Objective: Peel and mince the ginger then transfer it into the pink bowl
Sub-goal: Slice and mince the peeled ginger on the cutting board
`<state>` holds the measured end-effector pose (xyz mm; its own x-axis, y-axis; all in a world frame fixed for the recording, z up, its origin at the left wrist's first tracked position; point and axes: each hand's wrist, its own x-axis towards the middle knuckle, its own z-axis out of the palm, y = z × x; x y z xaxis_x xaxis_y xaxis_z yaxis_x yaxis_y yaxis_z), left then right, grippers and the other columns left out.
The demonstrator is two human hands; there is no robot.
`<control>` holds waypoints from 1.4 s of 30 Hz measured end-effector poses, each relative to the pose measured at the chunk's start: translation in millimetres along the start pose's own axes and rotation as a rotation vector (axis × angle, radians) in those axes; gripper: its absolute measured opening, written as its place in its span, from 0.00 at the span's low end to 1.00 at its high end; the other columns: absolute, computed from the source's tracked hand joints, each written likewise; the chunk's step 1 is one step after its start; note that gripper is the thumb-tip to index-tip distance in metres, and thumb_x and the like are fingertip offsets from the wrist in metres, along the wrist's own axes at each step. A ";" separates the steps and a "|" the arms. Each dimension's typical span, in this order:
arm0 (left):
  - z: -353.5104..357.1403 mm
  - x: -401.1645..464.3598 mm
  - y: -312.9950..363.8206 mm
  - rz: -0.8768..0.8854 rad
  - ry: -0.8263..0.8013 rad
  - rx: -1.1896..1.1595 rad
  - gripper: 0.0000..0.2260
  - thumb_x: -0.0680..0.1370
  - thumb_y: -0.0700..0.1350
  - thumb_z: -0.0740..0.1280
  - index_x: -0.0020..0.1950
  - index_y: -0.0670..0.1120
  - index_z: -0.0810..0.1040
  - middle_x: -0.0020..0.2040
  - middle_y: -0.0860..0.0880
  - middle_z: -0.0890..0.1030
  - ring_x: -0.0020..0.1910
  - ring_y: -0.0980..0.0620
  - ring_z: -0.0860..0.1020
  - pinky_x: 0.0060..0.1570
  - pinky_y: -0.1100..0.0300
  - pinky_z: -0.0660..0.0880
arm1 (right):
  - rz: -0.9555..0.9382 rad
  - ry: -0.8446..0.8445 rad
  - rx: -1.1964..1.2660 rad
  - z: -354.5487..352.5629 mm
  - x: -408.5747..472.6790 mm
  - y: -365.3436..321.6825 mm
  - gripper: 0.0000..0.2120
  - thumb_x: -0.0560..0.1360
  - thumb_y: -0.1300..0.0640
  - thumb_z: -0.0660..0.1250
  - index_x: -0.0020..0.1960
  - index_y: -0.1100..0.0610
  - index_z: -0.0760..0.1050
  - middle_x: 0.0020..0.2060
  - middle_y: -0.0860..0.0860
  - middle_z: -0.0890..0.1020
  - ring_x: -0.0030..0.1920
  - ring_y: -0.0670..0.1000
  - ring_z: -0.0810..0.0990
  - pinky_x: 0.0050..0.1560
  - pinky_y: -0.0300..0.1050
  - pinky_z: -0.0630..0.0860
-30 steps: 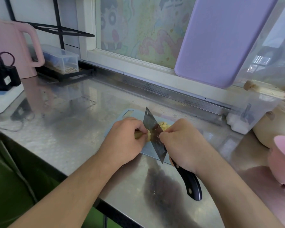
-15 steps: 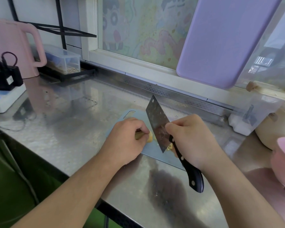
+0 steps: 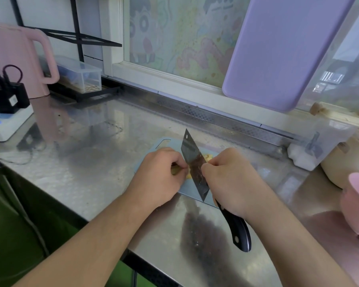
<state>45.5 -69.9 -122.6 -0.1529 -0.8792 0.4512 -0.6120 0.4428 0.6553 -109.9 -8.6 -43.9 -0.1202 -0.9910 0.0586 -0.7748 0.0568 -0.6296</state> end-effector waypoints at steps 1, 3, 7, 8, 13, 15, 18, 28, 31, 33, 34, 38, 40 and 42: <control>-0.4 0.0 0.0 -0.006 -0.002 -0.004 0.05 0.75 0.43 0.75 0.43 0.54 0.85 0.43 0.60 0.81 0.46 0.60 0.79 0.47 0.66 0.75 | 0.006 -0.004 -0.022 0.7 -0.2 -0.5 0.16 0.75 0.62 0.61 0.32 0.56 0.59 0.23 0.49 0.63 0.26 0.53 0.62 0.30 0.43 0.60; -0.9 -0.2 0.5 -0.011 0.000 -0.012 0.05 0.75 0.43 0.75 0.43 0.54 0.85 0.43 0.59 0.81 0.46 0.60 0.79 0.47 0.66 0.75 | 0.014 -0.008 -0.058 0.2 -0.4 -1.4 0.16 0.76 0.62 0.61 0.33 0.55 0.60 0.26 0.50 0.64 0.26 0.52 0.62 0.29 0.42 0.59; -0.7 -0.4 0.4 -0.021 -0.005 -0.014 0.04 0.75 0.44 0.75 0.43 0.54 0.85 0.44 0.59 0.81 0.46 0.60 0.79 0.49 0.63 0.76 | 0.006 -0.036 -0.127 1.6 1.0 -5.0 0.15 0.78 0.60 0.62 0.34 0.56 0.63 0.29 0.52 0.68 0.28 0.52 0.66 0.28 0.43 0.61; -0.7 -0.1 0.0 -0.023 -0.004 -0.023 0.04 0.75 0.44 0.75 0.43 0.53 0.85 0.44 0.59 0.81 0.46 0.60 0.79 0.49 0.61 0.77 | 0.011 -0.029 -0.123 2.9 0.7 -4.3 0.14 0.77 0.59 0.62 0.35 0.56 0.64 0.29 0.52 0.69 0.29 0.53 0.68 0.29 0.43 0.63; -2.5 -1.3 1.4 -0.021 -0.001 -0.052 0.06 0.74 0.42 0.74 0.42 0.54 0.85 0.43 0.60 0.81 0.46 0.61 0.79 0.47 0.65 0.75 | 0.015 -0.019 -0.021 5.7 0.7 4.8 0.14 0.78 0.59 0.63 0.34 0.58 0.66 0.26 0.52 0.70 0.29 0.54 0.68 0.32 0.44 0.66; -2.2 -1.4 1.1 -0.023 0.002 -0.057 0.06 0.75 0.42 0.73 0.43 0.54 0.85 0.43 0.60 0.82 0.46 0.62 0.80 0.48 0.65 0.76 | 0.024 0.005 0.047 3.9 2.1 5.8 0.15 0.77 0.59 0.63 0.33 0.61 0.65 0.25 0.53 0.68 0.28 0.53 0.65 0.31 0.46 0.64; -1.6 -0.8 0.0 -0.040 0.000 -0.069 0.06 0.75 0.43 0.74 0.44 0.55 0.85 0.45 0.60 0.83 0.47 0.62 0.81 0.52 0.60 0.79 | -0.003 0.049 0.098 0.7 1.8 5.0 0.16 0.76 0.59 0.62 0.35 0.68 0.64 0.24 0.56 0.69 0.26 0.52 0.65 0.32 0.47 0.64; -1.7 -1.6 1.3 -0.100 0.020 -0.080 0.06 0.73 0.44 0.77 0.39 0.55 0.84 0.42 0.60 0.82 0.42 0.61 0.81 0.44 0.64 0.78 | -0.027 0.031 0.135 -2.2 -4.3 1.2 0.16 0.76 0.61 0.62 0.36 0.70 0.65 0.25 0.58 0.68 0.26 0.52 0.63 0.30 0.47 0.62; -2.5 -0.9 1.1 -0.084 0.014 -0.068 0.06 0.73 0.44 0.76 0.39 0.54 0.84 0.41 0.59 0.82 0.42 0.61 0.81 0.43 0.66 0.76 | -0.023 0.029 0.120 -1.8 -4.2 1.3 0.15 0.76 0.60 0.62 0.37 0.70 0.66 0.25 0.58 0.69 0.26 0.52 0.64 0.31 0.46 0.64; -2.9 -1.1 1.0 -0.087 0.013 -0.060 0.06 0.73 0.44 0.76 0.39 0.54 0.84 0.41 0.59 0.82 0.43 0.61 0.80 0.43 0.66 0.76 | -0.022 0.029 0.119 -2.0 -4.2 1.4 0.15 0.76 0.60 0.62 0.36 0.70 0.66 0.25 0.58 0.69 0.26 0.52 0.64 0.31 0.46 0.64; -3.1 -1.2 1.2 -0.087 0.013 -0.057 0.06 0.73 0.44 0.76 0.39 0.54 0.84 0.41 0.60 0.82 0.43 0.61 0.80 0.43 0.66 0.76 | -0.023 0.029 0.117 -2.1 -4.2 1.4 0.15 0.76 0.60 0.62 0.36 0.70 0.66 0.25 0.58 0.69 0.26 0.52 0.64 0.31 0.46 0.64; -3.4 -1.3 2.1 -0.091 0.011 -0.057 0.05 0.73 0.45 0.76 0.39 0.54 0.84 0.42 0.59 0.82 0.43 0.60 0.80 0.42 0.69 0.74 | -0.021 0.024 0.102 -1.6 -3.7 1.6 0.15 0.76 0.60 0.62 0.37 0.70 0.66 0.24 0.57 0.69 0.25 0.52 0.64 0.31 0.48 0.65; -3.4 -1.1 2.3 -0.085 0.014 -0.047 0.05 0.74 0.46 0.76 0.39 0.54 0.84 0.42 0.59 0.82 0.43 0.60 0.80 0.44 0.65 0.76 | -0.014 0.025 0.080 -0.7 -2.6 1.5 0.15 0.76 0.60 0.62 0.35 0.68 0.64 0.23 0.55 0.67 0.25 0.52 0.63 0.32 0.48 0.64; -3.4 -1.0 2.7 -0.081 0.017 -0.043 0.05 0.74 0.46 0.75 0.39 0.54 0.84 0.42 0.59 0.82 0.43 0.59 0.80 0.45 0.61 0.78 | -0.010 0.027 0.036 1.0 -2.1 1.3 0.15 0.75 0.61 0.63 0.34 0.65 0.62 0.23 0.52 0.64 0.26 0.53 0.61 0.32 0.48 0.62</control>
<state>46.6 -67.2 -119.1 -0.0911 -0.9096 0.4054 -0.5881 0.3776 0.7152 -110.0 -6.6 -45.6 -0.1294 -0.9879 0.0854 -0.7532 0.0419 -0.6565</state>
